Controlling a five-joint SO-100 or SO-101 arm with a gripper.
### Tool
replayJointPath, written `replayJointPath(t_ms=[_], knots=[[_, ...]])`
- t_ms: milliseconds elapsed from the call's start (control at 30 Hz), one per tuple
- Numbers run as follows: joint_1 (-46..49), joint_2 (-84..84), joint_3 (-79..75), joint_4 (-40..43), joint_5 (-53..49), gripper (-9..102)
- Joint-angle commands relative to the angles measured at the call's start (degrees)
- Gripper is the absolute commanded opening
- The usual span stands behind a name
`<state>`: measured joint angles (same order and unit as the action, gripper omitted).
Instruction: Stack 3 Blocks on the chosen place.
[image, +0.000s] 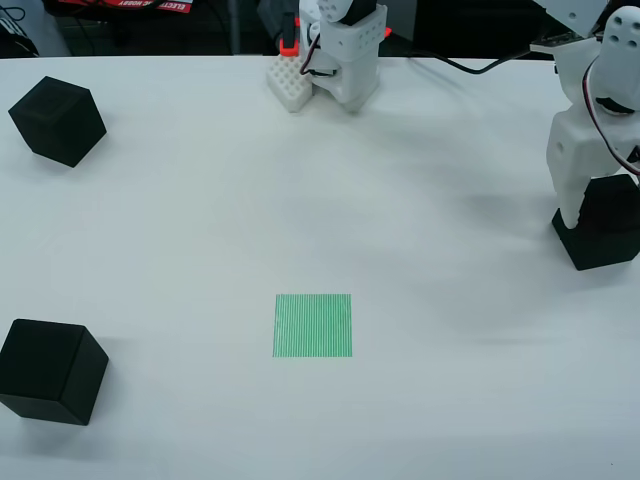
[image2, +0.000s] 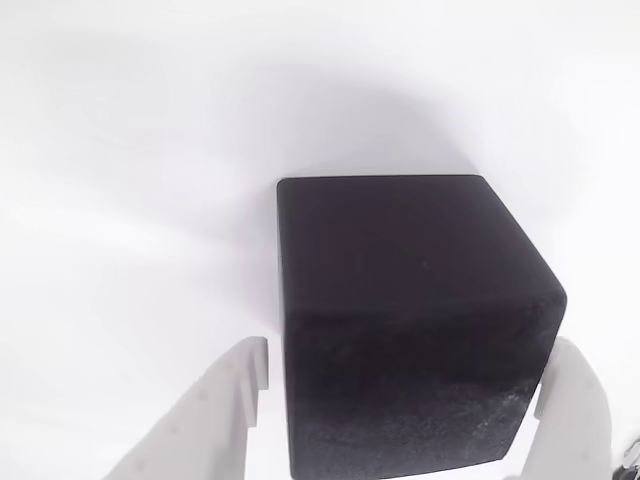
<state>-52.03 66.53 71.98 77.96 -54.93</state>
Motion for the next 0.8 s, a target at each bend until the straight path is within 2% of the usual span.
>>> replayJointPath(t_ms=[0, 267, 567, 767], knots=[[-0.1, -0.5, -2.9, 0.2, 0.1, 29], [0.2, 2.8, -1.1, 0.7, 0.1, 18], [1.8, 13.9, 9.4, 0.7, -0.6, 17], [7.3, 20.9, 13.9, 0.4, -2.0, 17]])
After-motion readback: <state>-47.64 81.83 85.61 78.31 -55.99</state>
